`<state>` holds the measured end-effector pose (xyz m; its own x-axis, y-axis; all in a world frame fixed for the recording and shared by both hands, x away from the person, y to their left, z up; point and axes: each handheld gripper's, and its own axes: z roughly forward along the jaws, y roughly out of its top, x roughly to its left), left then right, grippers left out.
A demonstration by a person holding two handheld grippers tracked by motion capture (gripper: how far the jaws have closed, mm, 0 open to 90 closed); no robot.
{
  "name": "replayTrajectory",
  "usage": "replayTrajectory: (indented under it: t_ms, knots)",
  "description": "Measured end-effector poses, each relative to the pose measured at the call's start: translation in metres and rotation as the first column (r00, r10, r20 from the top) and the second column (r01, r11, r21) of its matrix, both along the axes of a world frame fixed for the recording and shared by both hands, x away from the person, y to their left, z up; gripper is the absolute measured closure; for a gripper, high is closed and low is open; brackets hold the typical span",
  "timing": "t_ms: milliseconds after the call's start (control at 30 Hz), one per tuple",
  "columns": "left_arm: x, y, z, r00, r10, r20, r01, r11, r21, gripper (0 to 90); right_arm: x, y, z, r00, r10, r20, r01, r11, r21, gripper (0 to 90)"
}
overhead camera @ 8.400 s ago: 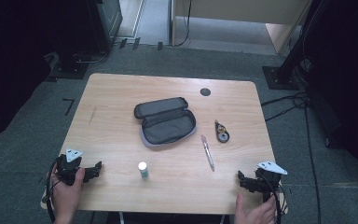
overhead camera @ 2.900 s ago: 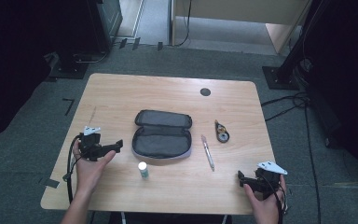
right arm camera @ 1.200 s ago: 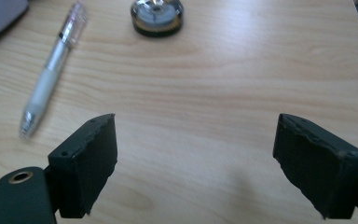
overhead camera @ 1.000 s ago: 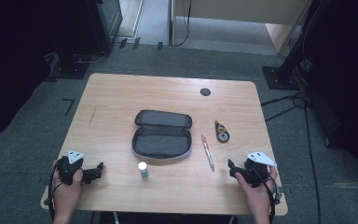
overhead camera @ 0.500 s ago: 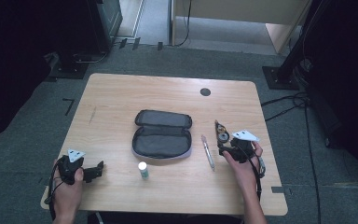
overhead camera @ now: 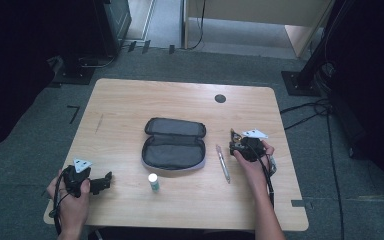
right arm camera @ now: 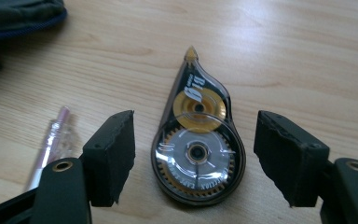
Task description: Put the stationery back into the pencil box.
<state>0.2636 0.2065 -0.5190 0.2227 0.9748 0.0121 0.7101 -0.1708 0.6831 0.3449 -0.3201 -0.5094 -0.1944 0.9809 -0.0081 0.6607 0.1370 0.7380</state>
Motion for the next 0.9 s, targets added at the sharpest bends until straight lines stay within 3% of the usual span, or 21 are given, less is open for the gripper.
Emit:
replayTrajectory:
  t_ms: [267, 433, 633, 900]
  knots:
    - [0.0, 0.0, 0.0, 1.0, 0.0, 0.0, 0.0, 1.0, -0.001, 0.0, 0.005, -0.001, -0.007, 0.9995, -0.004, -0.03, 0.004, 0.9999, 0.015, 30.6]
    - [0.0, 0.0, 0.0, 1.0, 0.0, 0.0, 0.0, 1.0, -0.001, 0.0, 0.005, -0.003, -0.01, 0.9996, -0.001, -0.028, 0.002, 0.9995, 0.032, 33.1]
    - [0.002, 0.0, 0.0, 1.0, 0.001, -0.001, -0.001, 1.0, -0.001, 0.0, 0.0, -0.005, -0.014, 0.9997, -0.008, 0.022, 0.007, 0.9987, 0.05, 40.6]
    - [0.002, -0.001, 0.0, 1.0, 0.004, 0.001, -0.004, 1.0, -0.004, 0.0, -0.005, -0.01, -0.012, 0.9999, -0.007, 0.01, 0.007, 0.9986, 0.052, 41.7]
